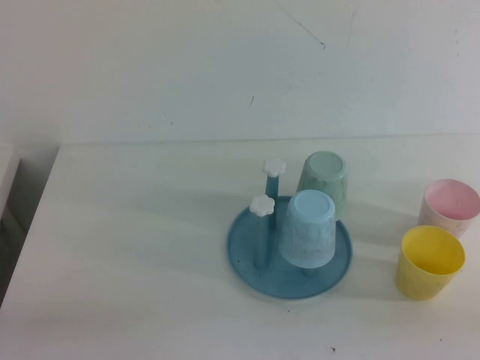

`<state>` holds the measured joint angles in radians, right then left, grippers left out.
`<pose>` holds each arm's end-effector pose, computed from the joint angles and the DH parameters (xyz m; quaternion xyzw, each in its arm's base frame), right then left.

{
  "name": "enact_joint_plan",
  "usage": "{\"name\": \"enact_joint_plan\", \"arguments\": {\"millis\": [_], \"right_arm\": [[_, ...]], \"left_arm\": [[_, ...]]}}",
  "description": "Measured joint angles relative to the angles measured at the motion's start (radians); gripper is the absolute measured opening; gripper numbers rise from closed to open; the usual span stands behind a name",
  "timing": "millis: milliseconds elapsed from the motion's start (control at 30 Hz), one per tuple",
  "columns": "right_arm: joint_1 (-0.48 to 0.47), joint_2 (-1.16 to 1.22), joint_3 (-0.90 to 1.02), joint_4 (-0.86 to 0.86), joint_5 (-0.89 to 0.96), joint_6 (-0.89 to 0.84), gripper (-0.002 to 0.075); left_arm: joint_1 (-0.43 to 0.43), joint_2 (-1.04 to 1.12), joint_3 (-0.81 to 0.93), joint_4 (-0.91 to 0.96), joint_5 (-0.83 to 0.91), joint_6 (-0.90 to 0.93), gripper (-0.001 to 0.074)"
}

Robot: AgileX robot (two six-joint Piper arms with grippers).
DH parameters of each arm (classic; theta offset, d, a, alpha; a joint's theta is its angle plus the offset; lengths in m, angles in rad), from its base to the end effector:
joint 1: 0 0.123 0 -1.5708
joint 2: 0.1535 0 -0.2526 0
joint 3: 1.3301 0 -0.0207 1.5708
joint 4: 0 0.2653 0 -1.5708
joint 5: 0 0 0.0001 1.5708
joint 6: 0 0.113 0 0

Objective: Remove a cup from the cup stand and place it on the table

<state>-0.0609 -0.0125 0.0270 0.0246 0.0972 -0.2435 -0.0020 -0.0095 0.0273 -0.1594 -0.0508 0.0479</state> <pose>0.1257 -0.0074 0.1955 -0.0574 0.7134 -0.0966 0.6917 0.1254 0.0006 0.2117 -0.0393 0.6624 -0.0397 0.7470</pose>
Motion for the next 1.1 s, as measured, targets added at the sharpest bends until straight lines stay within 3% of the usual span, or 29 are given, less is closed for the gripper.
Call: {"name": "enact_joint_plan", "arguments": {"millis": [233,467,633,967,1100], "right_arm": [[0.0,0.0,0.0,0.002,-0.319,0.0,-0.0003],[0.0,0.0,0.0,0.097,-0.501,0.0,-0.0003],[0.0,0.0,0.0,0.235,-0.534,0.0,-0.0003],[0.0,0.0,0.0,0.258,-0.544,-0.078,-0.0003],[0.0,0.0,-0.037,0.256,-0.375,-0.1,-0.0003]], "left_arm": [[0.0,0.0,0.0,0.0,-0.297,0.0,-0.0003],[0.0,0.0,0.0,0.0,-0.36,-0.048,-0.0003],[0.0,0.0,0.0,0.0,-0.364,-0.1,-0.0003],[0.0,0.0,0.0,0.0,-0.453,-0.153,-0.0003],[0.0,-0.002,-0.053,0.0,-0.259,-0.156,-0.0003]]}}
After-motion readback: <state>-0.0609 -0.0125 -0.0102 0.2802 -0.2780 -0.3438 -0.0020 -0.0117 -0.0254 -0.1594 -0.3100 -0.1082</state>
